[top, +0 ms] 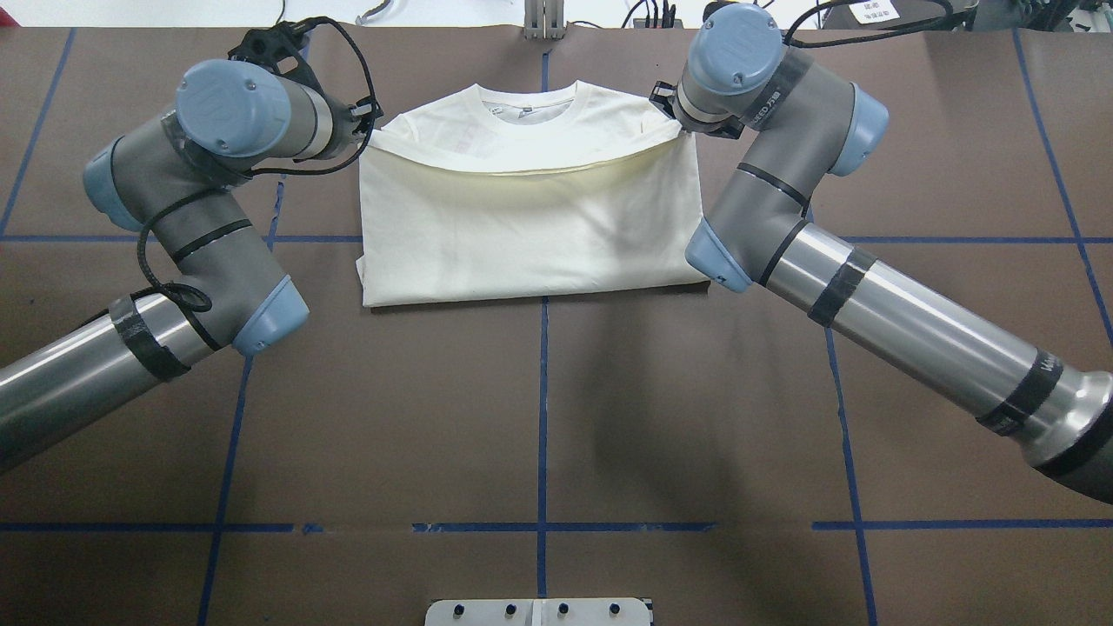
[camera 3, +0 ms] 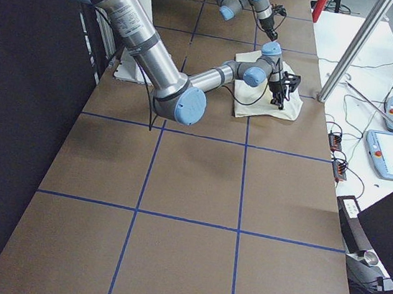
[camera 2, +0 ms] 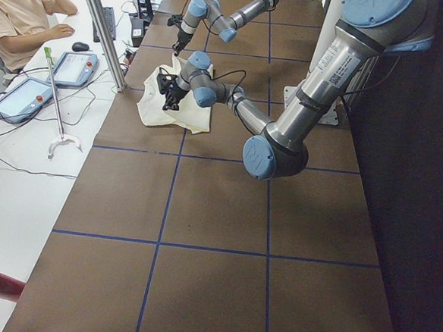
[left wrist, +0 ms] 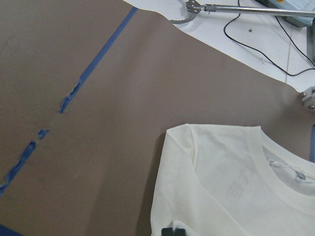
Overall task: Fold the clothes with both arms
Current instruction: 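Lift the hem with both grippers and fold it up toward the collar, then release the hem and move both grippers back from the folded shirt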
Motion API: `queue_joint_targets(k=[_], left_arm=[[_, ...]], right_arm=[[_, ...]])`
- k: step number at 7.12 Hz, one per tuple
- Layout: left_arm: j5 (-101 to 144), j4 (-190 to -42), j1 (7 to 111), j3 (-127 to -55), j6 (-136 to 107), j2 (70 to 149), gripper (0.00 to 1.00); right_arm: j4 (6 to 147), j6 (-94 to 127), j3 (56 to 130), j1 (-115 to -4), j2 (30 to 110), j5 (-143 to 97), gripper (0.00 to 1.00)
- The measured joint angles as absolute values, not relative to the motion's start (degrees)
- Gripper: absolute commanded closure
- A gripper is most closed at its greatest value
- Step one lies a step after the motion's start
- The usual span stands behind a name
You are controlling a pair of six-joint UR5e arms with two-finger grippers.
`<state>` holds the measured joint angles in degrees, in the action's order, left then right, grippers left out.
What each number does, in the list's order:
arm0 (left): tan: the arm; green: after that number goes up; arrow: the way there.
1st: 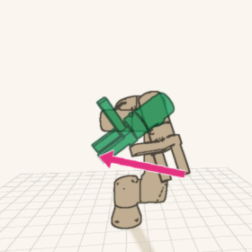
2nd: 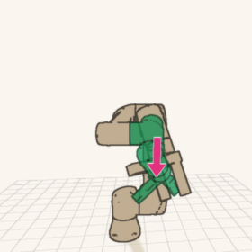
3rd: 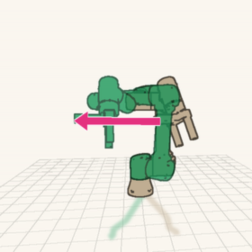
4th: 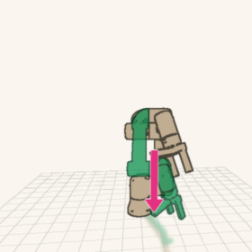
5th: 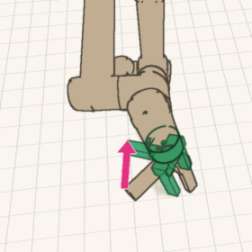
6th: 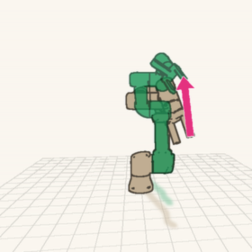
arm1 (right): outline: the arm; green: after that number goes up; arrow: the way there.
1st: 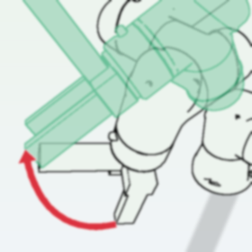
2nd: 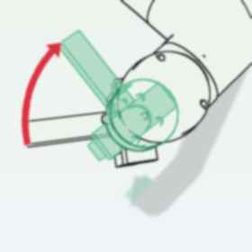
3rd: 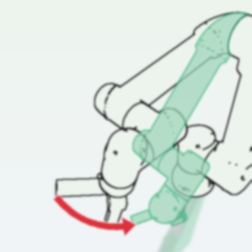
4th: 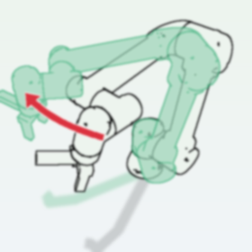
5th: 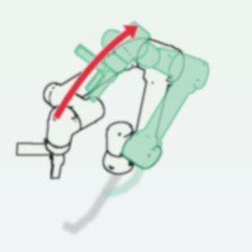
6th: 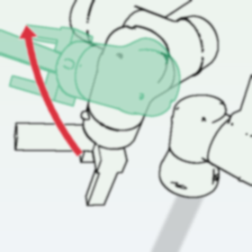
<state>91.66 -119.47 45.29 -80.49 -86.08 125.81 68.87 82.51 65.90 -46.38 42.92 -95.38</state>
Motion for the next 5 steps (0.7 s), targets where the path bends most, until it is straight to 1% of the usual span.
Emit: queue_joint_targets(k=[2,3,4,5], left_arm=[[89.35,-122.99,45.37,-74.45,-83.43,127.13,1.0],[88.64,-123.71,45.44,-73.24,-81.95,127.12,0.7],[88.37,-123.97,45.46,-72.81,-81.24,127.08,0.64],[88.31,-124.13,45.46,-72.74,-80.94,127.13,0.59]], right_arm=[[68.43,82.17,62.35,-46.32,41.53,-93.7,1.0],[68.4,82.14,61.63,-46.12,41.0,-93.1,0.75],[68.39,82.15,61.23,-45.82,40.5,-92.69,0.62],[68.38,82.31,61.03,-45.33,39.82,-92.39,0.59]])
